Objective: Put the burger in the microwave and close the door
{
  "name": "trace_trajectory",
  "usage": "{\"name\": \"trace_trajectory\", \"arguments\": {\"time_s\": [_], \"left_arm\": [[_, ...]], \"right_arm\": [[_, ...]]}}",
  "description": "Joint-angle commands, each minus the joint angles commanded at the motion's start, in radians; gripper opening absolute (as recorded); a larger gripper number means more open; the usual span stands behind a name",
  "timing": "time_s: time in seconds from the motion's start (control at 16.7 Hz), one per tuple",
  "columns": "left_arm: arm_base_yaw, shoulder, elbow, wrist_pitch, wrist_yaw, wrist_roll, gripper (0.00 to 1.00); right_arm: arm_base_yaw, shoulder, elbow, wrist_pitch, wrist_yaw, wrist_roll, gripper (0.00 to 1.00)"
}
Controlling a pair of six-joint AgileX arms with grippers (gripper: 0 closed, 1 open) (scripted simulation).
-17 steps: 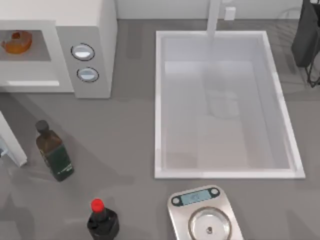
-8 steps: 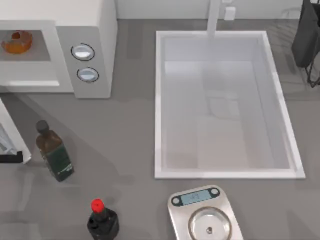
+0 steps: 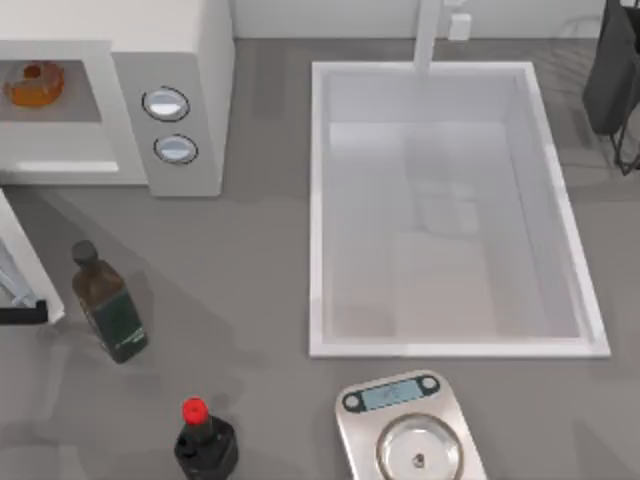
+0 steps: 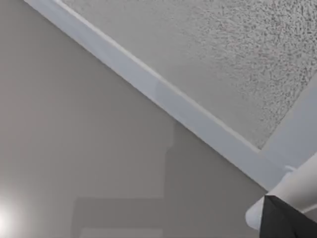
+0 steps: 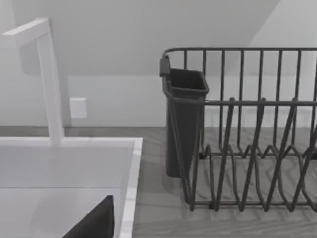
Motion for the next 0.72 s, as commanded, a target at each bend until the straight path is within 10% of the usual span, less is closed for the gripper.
{"name": "trace_trajectory", "arguments": {"time_s": [0.72], "left_arm": [[-0.038, 0.452, 0.269, 0.182, -0.022, -0.019, 0.00]], "right_arm": [[0.000, 0.000, 0.000, 0.000, 0.000, 0.000, 1.00]]}}
